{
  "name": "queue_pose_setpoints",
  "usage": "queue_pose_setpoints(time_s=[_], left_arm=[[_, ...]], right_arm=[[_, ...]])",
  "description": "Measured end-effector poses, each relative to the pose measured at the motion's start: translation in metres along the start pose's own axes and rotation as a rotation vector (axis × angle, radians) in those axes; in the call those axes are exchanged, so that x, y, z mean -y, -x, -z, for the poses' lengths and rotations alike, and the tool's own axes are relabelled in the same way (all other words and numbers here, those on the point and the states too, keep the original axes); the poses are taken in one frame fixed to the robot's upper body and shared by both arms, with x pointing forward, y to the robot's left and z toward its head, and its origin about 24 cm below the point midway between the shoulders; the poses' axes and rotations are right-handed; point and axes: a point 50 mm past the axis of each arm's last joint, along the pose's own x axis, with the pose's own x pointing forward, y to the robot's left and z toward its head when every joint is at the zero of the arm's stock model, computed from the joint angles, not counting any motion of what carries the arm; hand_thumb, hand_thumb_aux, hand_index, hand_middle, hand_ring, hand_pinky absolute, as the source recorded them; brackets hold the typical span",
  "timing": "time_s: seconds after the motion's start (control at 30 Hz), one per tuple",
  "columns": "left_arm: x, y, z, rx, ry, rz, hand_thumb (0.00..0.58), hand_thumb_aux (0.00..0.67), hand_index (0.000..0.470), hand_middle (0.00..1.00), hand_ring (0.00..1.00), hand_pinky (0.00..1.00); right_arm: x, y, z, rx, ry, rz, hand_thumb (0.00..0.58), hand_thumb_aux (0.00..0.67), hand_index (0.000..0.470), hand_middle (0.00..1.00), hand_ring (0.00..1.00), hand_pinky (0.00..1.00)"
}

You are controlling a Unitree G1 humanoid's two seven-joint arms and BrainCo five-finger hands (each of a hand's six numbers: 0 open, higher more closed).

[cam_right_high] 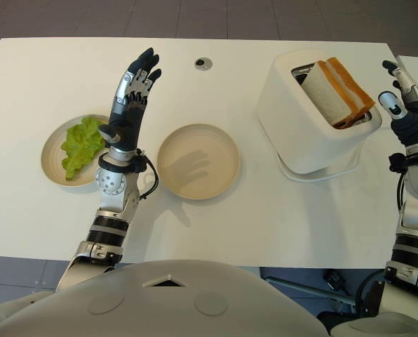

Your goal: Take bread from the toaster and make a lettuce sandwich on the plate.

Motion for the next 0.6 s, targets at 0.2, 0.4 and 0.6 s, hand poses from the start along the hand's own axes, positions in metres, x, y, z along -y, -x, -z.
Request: queue_pose_setpoints(time_s=[0.2,0.4,0.6], left_arm=[[0.001,0.0,0.0,0.001,0.003,-0.002,0.0,0.0,0.0,0.0,0.0,0.0],[0.001,0.0,0.001,-0.002,0.005,-0.004,0.0,0.0,0.0,0.0,0.0,0.0],[0.001,0.0,0.001,-0.002,0.005,-0.004,0.0,0.0,0.0,0.0,0.0,0.0]], right_arm=[[-0.014,0.003,0.002,-0.009,0.029,-0.126,0.265,0.176,0.123,0.0,0.0,0.0],[-0.011,0.0,-0.004,0.038,0.038,-0.105,0.58,0.67,0.47,0.0,0.0,0.0],[-0.009,0.0,-0.005,0.06,-0.014,-0.094,0.58,0.67,0.47,0.0,0.0,0.0]])
